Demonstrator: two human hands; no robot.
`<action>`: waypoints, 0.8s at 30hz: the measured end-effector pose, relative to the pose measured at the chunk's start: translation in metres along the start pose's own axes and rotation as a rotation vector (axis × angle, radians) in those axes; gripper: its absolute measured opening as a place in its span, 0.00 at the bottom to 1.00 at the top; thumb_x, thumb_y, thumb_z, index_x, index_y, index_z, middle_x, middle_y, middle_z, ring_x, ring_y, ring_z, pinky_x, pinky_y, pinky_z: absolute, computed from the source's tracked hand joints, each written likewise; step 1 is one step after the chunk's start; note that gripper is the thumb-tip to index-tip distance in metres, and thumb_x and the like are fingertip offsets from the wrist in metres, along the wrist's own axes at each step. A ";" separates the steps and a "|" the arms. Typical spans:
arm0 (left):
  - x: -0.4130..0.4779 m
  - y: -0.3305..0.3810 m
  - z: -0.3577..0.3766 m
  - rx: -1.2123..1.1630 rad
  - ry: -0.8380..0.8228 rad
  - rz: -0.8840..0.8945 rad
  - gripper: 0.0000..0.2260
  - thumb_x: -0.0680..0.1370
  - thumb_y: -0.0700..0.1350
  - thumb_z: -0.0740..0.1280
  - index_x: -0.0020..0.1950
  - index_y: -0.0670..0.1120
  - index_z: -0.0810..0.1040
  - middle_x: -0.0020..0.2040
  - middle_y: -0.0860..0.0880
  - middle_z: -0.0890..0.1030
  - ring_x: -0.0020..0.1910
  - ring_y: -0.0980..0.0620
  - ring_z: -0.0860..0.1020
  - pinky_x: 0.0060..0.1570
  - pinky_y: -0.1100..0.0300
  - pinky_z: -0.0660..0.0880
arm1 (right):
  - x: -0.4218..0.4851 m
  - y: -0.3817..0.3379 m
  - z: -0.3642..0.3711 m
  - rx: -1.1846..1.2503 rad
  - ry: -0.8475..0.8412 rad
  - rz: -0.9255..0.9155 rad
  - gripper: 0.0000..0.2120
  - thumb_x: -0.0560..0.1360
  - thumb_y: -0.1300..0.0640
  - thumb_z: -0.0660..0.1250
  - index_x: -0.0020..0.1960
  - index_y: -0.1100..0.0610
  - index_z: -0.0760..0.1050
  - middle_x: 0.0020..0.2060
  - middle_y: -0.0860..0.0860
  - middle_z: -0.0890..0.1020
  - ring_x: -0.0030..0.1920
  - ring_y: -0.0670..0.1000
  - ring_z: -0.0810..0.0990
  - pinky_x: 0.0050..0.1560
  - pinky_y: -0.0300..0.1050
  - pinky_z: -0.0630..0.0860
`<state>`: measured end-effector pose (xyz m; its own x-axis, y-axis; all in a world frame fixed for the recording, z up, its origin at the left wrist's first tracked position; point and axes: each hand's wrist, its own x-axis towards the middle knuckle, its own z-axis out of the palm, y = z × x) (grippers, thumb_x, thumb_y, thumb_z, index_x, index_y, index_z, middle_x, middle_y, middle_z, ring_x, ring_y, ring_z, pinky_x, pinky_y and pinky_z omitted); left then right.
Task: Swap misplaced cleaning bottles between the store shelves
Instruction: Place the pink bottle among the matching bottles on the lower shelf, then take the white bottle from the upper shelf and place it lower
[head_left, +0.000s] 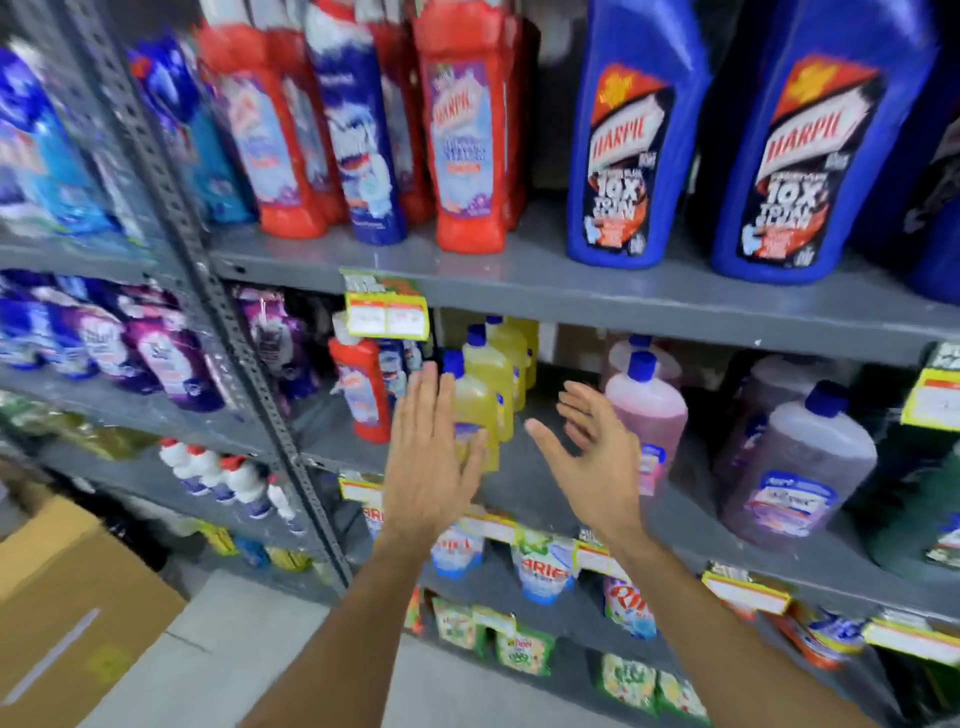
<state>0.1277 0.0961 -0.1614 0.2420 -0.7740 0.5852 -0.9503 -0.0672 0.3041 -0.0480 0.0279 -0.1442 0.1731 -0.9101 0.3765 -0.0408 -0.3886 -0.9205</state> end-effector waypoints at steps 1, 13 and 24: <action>0.011 -0.009 -0.019 0.019 0.067 -0.009 0.31 0.82 0.55 0.59 0.80 0.43 0.53 0.82 0.43 0.52 0.81 0.45 0.49 0.78 0.47 0.52 | 0.007 -0.016 0.012 0.011 -0.035 -0.051 0.24 0.72 0.59 0.79 0.61 0.40 0.75 0.56 0.41 0.83 0.58 0.40 0.82 0.59 0.37 0.79; 0.141 -0.162 -0.143 0.168 0.027 0.000 0.38 0.78 0.65 0.48 0.79 0.40 0.57 0.81 0.40 0.55 0.80 0.40 0.52 0.76 0.44 0.52 | 0.120 -0.150 0.158 -0.110 -0.131 -0.307 0.35 0.74 0.55 0.77 0.76 0.56 0.67 0.71 0.49 0.74 0.70 0.49 0.74 0.69 0.47 0.72; 0.170 -0.209 -0.115 0.096 0.002 -0.013 0.36 0.79 0.66 0.42 0.78 0.43 0.60 0.79 0.44 0.63 0.80 0.45 0.53 0.79 0.49 0.44 | 0.181 -0.149 0.240 -0.131 0.060 -0.178 0.43 0.71 0.59 0.79 0.79 0.58 0.59 0.69 0.55 0.77 0.64 0.50 0.78 0.59 0.33 0.75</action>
<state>0.3901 0.0509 -0.0391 0.2544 -0.7713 0.5835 -0.9615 -0.1370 0.2381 0.2256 -0.0449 0.0362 0.1301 -0.8311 0.5407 -0.1429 -0.5554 -0.8192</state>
